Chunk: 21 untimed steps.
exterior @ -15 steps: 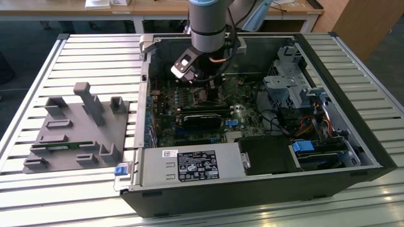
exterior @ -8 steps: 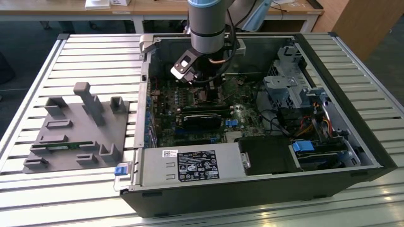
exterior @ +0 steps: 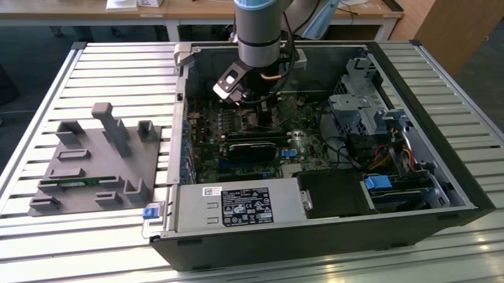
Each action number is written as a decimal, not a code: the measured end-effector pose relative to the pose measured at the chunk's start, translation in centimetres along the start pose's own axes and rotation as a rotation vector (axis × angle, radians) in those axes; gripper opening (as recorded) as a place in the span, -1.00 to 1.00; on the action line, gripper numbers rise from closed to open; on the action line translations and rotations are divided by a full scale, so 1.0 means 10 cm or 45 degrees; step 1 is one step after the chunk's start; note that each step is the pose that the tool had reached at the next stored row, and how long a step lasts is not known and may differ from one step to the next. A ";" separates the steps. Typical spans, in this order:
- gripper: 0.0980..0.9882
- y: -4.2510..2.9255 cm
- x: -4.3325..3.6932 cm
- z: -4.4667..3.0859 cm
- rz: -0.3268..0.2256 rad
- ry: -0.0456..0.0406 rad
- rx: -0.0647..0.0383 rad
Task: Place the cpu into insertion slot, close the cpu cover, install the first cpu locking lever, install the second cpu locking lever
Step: 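Place the cpu into insertion slot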
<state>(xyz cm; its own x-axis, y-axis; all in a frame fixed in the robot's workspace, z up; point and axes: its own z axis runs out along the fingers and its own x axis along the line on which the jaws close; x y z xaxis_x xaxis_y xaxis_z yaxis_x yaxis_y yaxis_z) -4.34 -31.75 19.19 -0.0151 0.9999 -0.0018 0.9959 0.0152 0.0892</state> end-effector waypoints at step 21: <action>0.15 0.012 0.006 -0.149 0.000 0.000 0.002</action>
<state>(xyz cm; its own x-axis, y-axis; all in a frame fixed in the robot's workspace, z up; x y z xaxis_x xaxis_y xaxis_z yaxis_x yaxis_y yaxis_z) -4.36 -31.69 20.69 -0.0151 0.9999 -0.0017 0.9960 0.0152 0.0876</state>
